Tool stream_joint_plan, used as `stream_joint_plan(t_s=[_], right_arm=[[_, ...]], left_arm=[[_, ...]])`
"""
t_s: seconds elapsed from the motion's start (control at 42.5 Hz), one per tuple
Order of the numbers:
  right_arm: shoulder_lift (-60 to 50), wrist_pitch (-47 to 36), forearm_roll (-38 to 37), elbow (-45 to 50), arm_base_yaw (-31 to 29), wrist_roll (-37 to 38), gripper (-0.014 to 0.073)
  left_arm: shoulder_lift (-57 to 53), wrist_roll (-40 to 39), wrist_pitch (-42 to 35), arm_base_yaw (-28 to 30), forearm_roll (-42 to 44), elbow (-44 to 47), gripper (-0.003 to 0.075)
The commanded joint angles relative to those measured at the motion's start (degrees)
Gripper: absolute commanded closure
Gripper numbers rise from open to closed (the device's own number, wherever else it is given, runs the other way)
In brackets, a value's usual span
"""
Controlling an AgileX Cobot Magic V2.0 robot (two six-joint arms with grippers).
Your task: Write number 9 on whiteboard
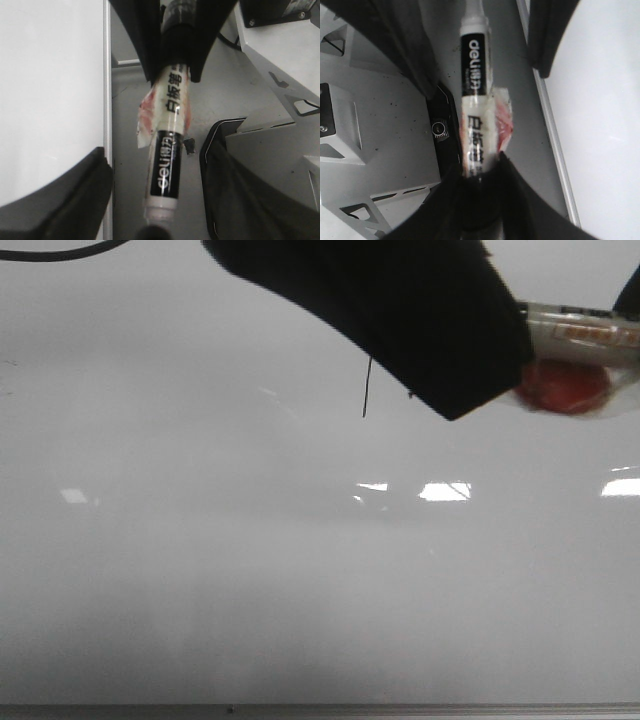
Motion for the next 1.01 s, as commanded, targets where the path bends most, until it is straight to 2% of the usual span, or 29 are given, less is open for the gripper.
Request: stream_joint_plan(t_s=[0.0,0.047,0.141,0.235,0.329,0.47,0.588,0.705,0.776,0.893,0.987], right_arm=[[-1.0,-1.2,2.2,-1.5,0.1,-0.6,0.066],[-1.0,-1.3,2.3,-1.5,0.1,-0.6,0.066],[-1.0,-1.9,2.7,-1.5,0.1,-0.6,0.0655],[-1.0,-2.0,2.8,-1.5,0.1,-0.6,0.0591],[-1.0,-2.1,2.8,-1.5,0.1,-0.6,0.0426],[-1.0,-2.5,2.7,-1.5,-0.1,1.2,0.0155],[-2.6,-2.3,-2.9,-2.0,-1.5,9.1,0.0072],[-6.2,-2.8,-11.3,-2.2,-4.5,19.9,0.0073],[-8.8,-2.6,-15.9,-2.1,-6.2,27.1,0.0073],[-11.7,-2.5,-18.6,-2.0,-7.2,33.8,0.0073],[-13.5,-2.6,-18.6,-1.8,-7.2,35.7,0.0073]], left_arm=[[-1.7,0.1,-1.7,-0.4,-2.2,-2.1,0.0427],[-1.7,0.1,-1.9,-0.4,-2.2,-2.1,0.0496],[-1.7,0.1,-1.9,-0.4,-2.2,-2.1,0.0588],[-1.7,0.1,-1.9,-0.4,-2.2,-2.1,0.0675],[-1.7,0.1,-1.6,-0.4,-2.2,-2.1,0.0734],[-1.8,0.1,-1.7,-0.4,-1.9,-2.2,0.0739],[-2.3,-2.6,-1.9,-0.4,1.0,-2.3,0.0738],[-4.2,-11.4,-2.1,-0.4,7.8,-2.6,0.0738],[-5.6,-18.3,-2.5,-0.4,14.9,-2.6,0.0738],[-7.3,-33.1,-3.2,1.4,26.4,-2.0,0.0738],[-8.6,-44.3,-6.0,6.1,33.4,0.7,0.0738]])
